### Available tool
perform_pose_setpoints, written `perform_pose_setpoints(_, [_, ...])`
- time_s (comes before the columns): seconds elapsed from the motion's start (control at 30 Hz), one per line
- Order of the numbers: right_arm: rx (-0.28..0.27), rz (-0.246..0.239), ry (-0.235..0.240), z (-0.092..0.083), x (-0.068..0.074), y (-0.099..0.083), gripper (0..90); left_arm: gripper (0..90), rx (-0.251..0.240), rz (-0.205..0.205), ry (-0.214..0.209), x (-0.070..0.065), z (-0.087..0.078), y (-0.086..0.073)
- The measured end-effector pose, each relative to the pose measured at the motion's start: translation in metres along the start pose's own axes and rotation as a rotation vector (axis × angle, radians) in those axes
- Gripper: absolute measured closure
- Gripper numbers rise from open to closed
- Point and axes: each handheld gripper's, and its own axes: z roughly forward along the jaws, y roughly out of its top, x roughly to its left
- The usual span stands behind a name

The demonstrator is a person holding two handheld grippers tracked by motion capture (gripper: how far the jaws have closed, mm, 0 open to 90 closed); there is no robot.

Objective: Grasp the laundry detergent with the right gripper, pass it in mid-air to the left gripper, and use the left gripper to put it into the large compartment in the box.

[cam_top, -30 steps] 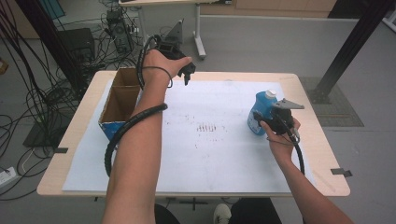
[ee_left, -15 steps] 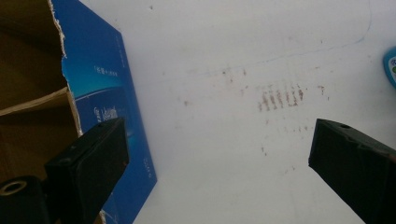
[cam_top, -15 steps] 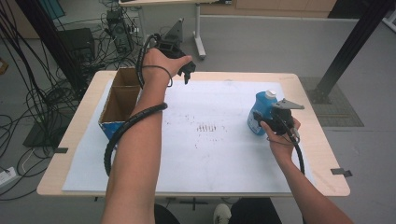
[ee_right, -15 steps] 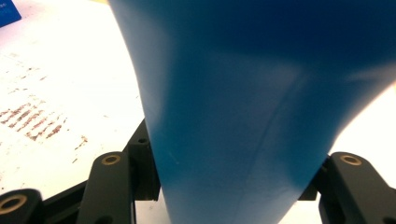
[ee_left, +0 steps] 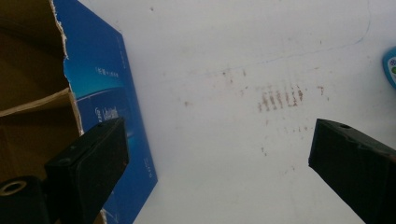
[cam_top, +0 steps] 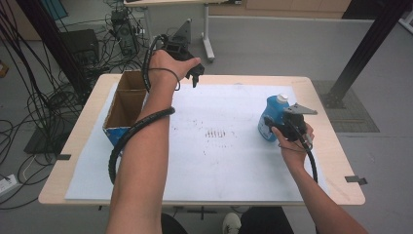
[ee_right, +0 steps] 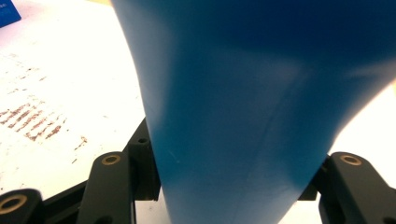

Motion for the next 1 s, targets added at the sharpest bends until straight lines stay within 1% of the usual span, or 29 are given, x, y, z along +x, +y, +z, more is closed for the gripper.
perform_pose_setpoints(0.43, [0.004, 0.001, 0.001, 0.0001, -0.0002, 0.0005, 42.1, 5.6, 0.001, 0.010, 0.001, -0.0021, -0.0017, 0.0014])
perform_pose_setpoints(1.0, [0.004, 0.000, -0.004, 0.0000, 0.0006, 0.0004, 42.9, 5.6, -0.006, 0.006, 0.008, -0.0014, -0.0045, 0.0001])
